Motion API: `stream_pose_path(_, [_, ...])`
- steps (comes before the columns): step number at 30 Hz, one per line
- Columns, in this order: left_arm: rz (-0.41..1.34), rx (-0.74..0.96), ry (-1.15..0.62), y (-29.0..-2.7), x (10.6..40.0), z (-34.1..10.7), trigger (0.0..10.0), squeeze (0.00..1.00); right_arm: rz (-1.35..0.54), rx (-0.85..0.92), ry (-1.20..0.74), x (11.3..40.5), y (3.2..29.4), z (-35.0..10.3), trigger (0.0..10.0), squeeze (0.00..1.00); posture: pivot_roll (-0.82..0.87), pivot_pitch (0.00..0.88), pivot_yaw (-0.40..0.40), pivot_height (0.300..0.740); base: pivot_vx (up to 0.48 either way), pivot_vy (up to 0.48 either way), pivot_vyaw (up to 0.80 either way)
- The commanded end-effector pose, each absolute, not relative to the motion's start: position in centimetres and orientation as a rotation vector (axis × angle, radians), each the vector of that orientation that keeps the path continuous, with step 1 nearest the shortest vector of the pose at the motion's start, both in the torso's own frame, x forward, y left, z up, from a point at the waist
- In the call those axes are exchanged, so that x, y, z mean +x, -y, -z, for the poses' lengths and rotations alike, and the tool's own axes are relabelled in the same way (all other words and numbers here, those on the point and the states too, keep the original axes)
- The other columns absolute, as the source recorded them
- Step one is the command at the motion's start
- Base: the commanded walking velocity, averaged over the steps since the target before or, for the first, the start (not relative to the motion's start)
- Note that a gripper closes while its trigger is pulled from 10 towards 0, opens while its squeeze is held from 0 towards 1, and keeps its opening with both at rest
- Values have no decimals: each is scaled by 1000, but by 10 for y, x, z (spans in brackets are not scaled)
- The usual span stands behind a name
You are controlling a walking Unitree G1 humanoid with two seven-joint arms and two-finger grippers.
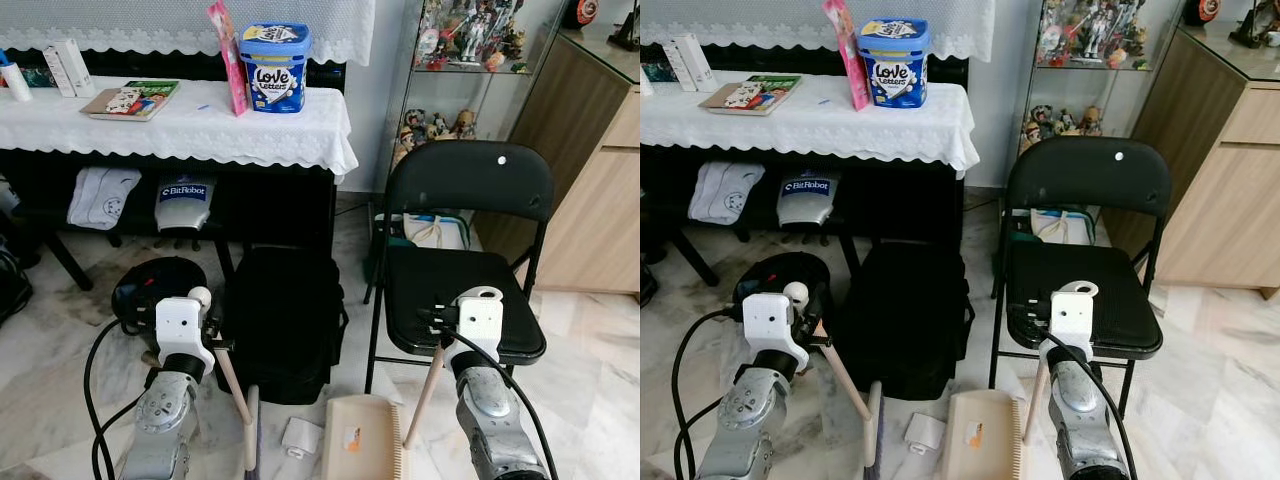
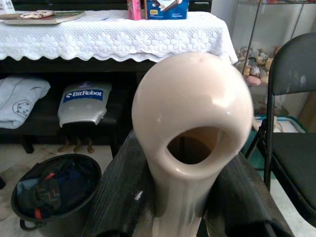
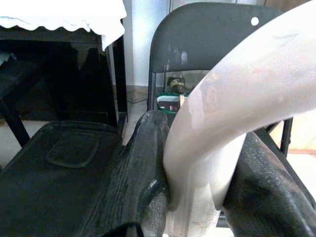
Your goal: Sweep floor
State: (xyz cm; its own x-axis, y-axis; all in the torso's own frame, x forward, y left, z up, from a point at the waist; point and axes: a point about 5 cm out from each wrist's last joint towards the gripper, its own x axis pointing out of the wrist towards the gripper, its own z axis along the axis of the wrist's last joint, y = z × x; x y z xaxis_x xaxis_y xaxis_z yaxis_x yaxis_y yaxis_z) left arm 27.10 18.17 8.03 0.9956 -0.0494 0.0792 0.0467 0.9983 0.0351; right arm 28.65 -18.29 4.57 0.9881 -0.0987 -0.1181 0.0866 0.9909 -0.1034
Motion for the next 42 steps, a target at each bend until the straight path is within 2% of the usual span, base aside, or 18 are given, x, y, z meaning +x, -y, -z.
stream_pose_path(1, [62, 46, 131, -183, 272, -92, 10000, 0, 98, -107, -87, 292, 183, -52, 10000, 0, 3, 0, 1, 740, 0, 0, 0])
stream_pose_path(25, [89, 58, 109, -186, 257, -93, 10000, 0, 130, -180, -106, 284, 185, -31, 10000, 0, 32, 82, 21, 740, 0, 0, 0])
stream_pose_path(31, [92, 56, 102, -186, 254, -92, 10000, 0, 206, -192, -97, 281, 192, -30, 10000, 0, 31, 93, 24, 740, 0, 0, 0])
stream_pose_path(42, [105, 45, 87, -184, 250, -92, 10000, 0, 235, -198, -63, 278, 193, -29, 10000, 0, 39, 97, 28, 740, 0, 0, 0])
